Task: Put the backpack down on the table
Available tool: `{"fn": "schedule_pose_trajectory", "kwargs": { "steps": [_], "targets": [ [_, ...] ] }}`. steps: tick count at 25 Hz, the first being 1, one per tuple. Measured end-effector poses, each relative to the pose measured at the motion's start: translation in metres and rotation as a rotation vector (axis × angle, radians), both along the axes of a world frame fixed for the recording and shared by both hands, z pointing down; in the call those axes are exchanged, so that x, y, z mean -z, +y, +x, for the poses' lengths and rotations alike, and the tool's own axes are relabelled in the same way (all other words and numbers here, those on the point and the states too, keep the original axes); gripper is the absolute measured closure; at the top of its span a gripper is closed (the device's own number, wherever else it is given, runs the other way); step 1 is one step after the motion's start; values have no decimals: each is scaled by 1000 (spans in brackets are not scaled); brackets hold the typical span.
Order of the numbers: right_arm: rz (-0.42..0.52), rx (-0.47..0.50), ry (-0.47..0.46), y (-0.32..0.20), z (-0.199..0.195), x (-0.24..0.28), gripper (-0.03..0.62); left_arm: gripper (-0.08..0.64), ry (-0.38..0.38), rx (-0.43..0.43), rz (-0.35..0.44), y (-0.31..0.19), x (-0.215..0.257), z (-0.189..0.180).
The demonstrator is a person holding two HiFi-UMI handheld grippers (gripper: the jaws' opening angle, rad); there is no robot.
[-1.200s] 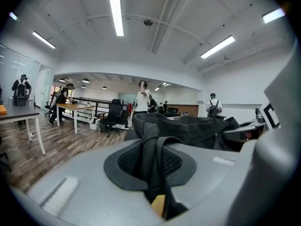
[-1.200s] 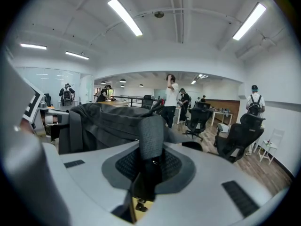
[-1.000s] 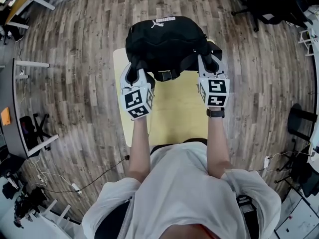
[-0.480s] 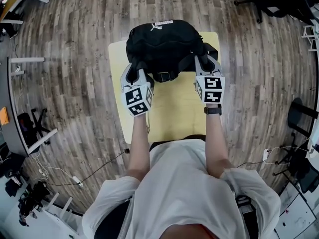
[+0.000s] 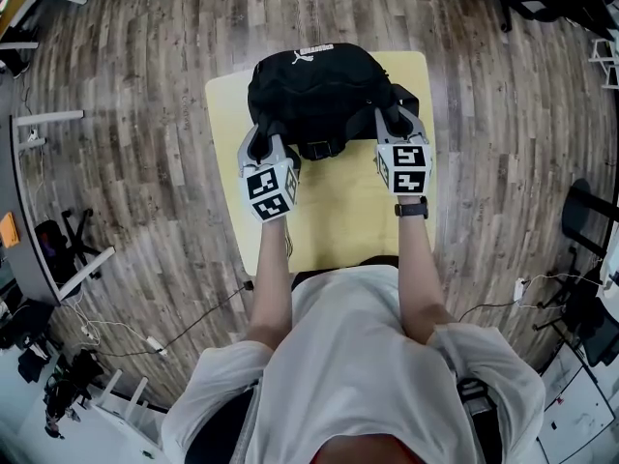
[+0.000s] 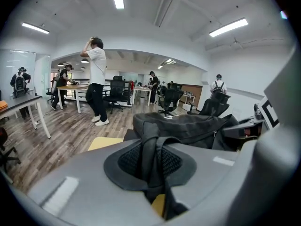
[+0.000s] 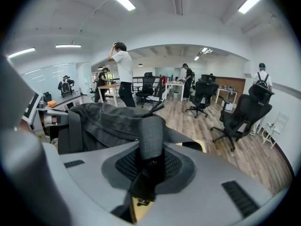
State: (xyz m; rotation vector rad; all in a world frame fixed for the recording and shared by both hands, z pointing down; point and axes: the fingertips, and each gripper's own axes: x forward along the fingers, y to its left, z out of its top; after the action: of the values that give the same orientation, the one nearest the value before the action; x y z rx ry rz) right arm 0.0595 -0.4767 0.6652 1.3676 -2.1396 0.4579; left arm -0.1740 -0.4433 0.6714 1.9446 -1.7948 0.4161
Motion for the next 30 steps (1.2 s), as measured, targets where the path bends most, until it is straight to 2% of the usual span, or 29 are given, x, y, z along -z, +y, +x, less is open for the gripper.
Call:
{"fn": "schedule_pose_trajectory", "kwargs": {
  "steps": [15, 22, 27, 30],
  "targets": [
    [-77, 3, 43, 20, 6, -58, 532, 508, -11, -7, -106, 20, -62, -6],
    [-124, -17, 74, 25, 12, -89, 524, 505, -116, -15, -144, 21, -89, -19],
    [-146, -39, 53, 21, 17, -103, 506, 479, -146, -45, -172, 19, -104, -27],
    [-157, -58, 32, 19, 19, -105, 494, 460, -127, -51, -196, 18, -111, -31]
  ]
}}
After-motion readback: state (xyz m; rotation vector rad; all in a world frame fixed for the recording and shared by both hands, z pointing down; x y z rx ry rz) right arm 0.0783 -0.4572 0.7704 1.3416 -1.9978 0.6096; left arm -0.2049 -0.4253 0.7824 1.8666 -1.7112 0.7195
